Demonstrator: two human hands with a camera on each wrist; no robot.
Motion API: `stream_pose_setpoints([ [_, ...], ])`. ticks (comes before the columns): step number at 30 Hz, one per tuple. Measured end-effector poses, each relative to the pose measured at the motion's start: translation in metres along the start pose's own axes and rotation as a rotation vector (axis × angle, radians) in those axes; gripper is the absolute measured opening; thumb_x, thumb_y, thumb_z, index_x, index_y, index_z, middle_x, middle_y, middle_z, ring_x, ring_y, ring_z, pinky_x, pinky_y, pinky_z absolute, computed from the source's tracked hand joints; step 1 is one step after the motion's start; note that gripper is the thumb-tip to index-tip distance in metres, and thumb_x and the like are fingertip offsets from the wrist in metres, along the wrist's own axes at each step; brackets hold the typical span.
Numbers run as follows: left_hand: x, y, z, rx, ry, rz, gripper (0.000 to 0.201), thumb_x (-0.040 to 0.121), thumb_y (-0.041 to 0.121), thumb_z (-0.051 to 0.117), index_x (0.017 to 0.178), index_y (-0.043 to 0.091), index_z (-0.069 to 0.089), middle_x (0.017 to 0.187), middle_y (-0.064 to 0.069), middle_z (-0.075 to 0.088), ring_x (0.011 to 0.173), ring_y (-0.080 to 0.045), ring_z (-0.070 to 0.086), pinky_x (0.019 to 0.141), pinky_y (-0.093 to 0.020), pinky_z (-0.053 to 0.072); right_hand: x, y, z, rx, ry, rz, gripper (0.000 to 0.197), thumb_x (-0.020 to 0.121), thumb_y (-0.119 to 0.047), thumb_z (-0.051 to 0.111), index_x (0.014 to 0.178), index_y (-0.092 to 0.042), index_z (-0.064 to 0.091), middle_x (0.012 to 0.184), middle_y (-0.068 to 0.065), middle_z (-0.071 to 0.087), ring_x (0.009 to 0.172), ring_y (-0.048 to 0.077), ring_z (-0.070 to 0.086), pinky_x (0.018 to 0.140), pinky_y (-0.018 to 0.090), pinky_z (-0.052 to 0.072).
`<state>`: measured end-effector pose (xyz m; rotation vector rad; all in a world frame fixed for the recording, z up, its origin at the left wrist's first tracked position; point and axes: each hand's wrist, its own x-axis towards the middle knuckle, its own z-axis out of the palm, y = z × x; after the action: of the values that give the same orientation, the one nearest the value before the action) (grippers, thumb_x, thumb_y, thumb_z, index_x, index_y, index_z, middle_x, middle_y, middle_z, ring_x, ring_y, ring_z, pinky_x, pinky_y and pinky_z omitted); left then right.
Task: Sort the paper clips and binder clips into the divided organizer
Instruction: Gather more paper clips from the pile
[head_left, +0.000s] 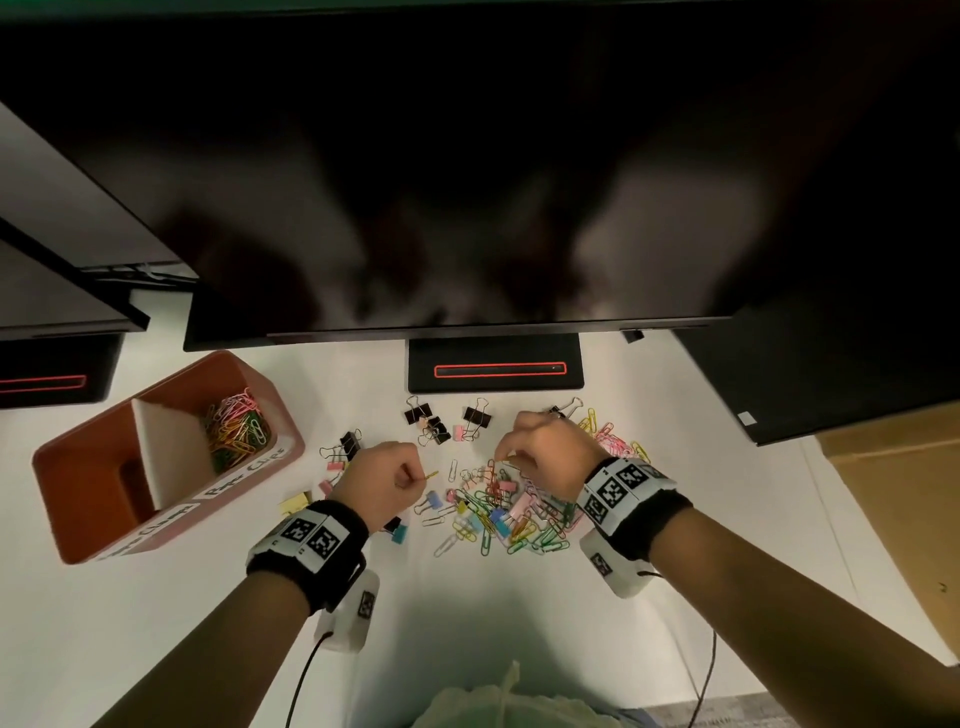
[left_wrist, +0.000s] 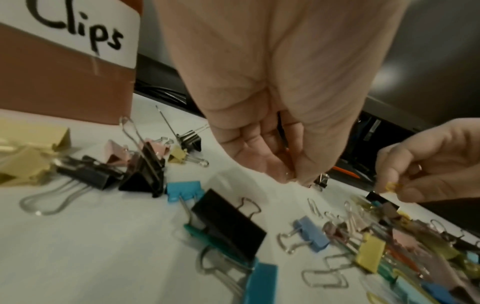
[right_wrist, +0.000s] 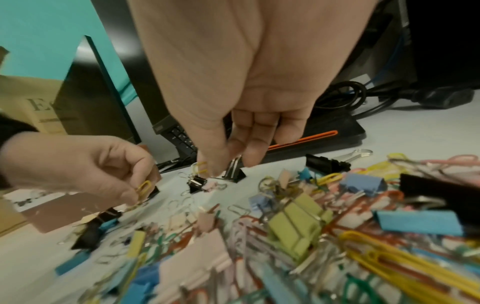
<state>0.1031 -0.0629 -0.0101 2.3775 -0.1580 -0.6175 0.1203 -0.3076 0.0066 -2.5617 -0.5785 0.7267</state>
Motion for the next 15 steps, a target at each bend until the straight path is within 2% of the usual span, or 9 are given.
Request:
stream_pose_setpoints([
  [2, -0.006, 0.004, -0.003, -0.045, -0.002, -0.015, 0.021, 0.075, 0.006, 0.067, 0.066, 0.021, 0.058, 0.067, 0.003, 0.064, 0.062, -0.004, 0.06, 0.057, -0.008, 0.044, -0.006, -0.008, 0.004, 0.019, -0.04, -0.079, 0.018, 0.09, -0.023, 0.054, 0.104, -0.024, 0.067, 0.101, 0.0, 0.058, 0.093, 0.016, 0.055, 0.085, 0.034, 0.049],
  [3, -0.009, 0.005, -0.005, -0.063, -0.016, -0.023, 0.019, 0.076, 0.007, 0.068, 0.071, 0.023, 0.059, 0.067, 0.006, 0.064, 0.061, -0.001, 0.059, 0.057, -0.009, 0.043, -0.008, -0.013, 0.007, 0.022, -0.061, -0.116, 0.016, 0.09, -0.023, 0.056, 0.1, -0.022, 0.068, 0.101, 0.0, 0.059, 0.093, 0.017, 0.055, 0.085, 0.034, 0.049],
  [5, -0.016, 0.008, -0.005, -0.091, -0.065, -0.031, 0.019, 0.077, 0.011, 0.069, 0.087, 0.025, 0.06, 0.071, 0.008, 0.064, 0.061, 0.0, 0.058, 0.059, -0.012, 0.045, -0.009, -0.021, 0.016, -0.005, -0.097, -0.154, 0.015, 0.089, -0.02, 0.056, 0.098, -0.018, 0.068, 0.103, 0.002, 0.062, 0.096, 0.02, 0.057, 0.086, 0.037, 0.049],
  [6, -0.019, 0.009, -0.003, -0.1, -0.094, -0.032, 0.023, 0.078, 0.012, 0.069, 0.095, 0.025, 0.059, 0.072, 0.008, 0.064, 0.061, 0.0, 0.059, 0.059, -0.013, 0.046, -0.008, -0.023, 0.02, -0.027, -0.113, -0.15, 0.016, 0.089, -0.019, 0.056, 0.101, -0.018, 0.067, 0.105, 0.003, 0.063, 0.098, 0.022, 0.057, 0.087, 0.038, 0.049],
  [8, -0.024, 0.008, 0.002, -0.079, -0.142, -0.033, 0.023, 0.079, 0.013, 0.068, 0.098, 0.024, 0.061, 0.073, 0.009, 0.064, 0.061, -0.001, 0.059, 0.059, -0.014, 0.049, -0.006, -0.021, 0.025, -0.064, -0.117, -0.121, 0.023, 0.09, -0.017, 0.055, 0.111, -0.021, 0.064, 0.106, 0.003, 0.064, 0.1, 0.023, 0.057, 0.09, 0.039, 0.049],
  [10, -0.027, 0.007, 0.011, 0.048, -0.162, -0.026, 0.02, 0.081, 0.017, 0.065, 0.1, 0.022, 0.063, 0.077, 0.009, 0.064, 0.067, -0.003, 0.059, 0.066, -0.019, 0.051, -0.006, -0.013, 0.025, -0.089, -0.105, -0.085, 0.032, 0.09, -0.013, 0.053, 0.12, -0.025, 0.059, 0.106, 0.002, 0.065, 0.101, 0.023, 0.056, 0.092, 0.039, 0.048],
  [13, -0.031, 0.004, 0.025, 0.189, -0.127, -0.024, 0.021, 0.083, 0.02, 0.062, 0.105, 0.021, 0.062, 0.088, 0.004, 0.065, 0.075, -0.009, 0.057, 0.077, -0.027, 0.05, -0.007, -0.002, 0.021, -0.15, -0.122, -0.078, 0.039, 0.092, -0.014, 0.052, 0.126, -0.03, 0.054, 0.104, 0.002, 0.063, 0.102, 0.022, 0.055, 0.093, 0.039, 0.046],
  [15, -0.029, 0.005, 0.031, 0.227, -0.07, -0.012, 0.017, 0.084, 0.02, 0.061, 0.101, 0.021, 0.063, 0.09, 0.002, 0.065, 0.079, -0.012, 0.058, 0.079, -0.029, 0.05, -0.007, -0.002, 0.019, -0.191, -0.14, -0.104, 0.038, 0.092, -0.019, 0.052, 0.129, -0.031, 0.051, 0.107, 0.002, 0.062, 0.106, 0.022, 0.054, 0.096, 0.037, 0.043],
])
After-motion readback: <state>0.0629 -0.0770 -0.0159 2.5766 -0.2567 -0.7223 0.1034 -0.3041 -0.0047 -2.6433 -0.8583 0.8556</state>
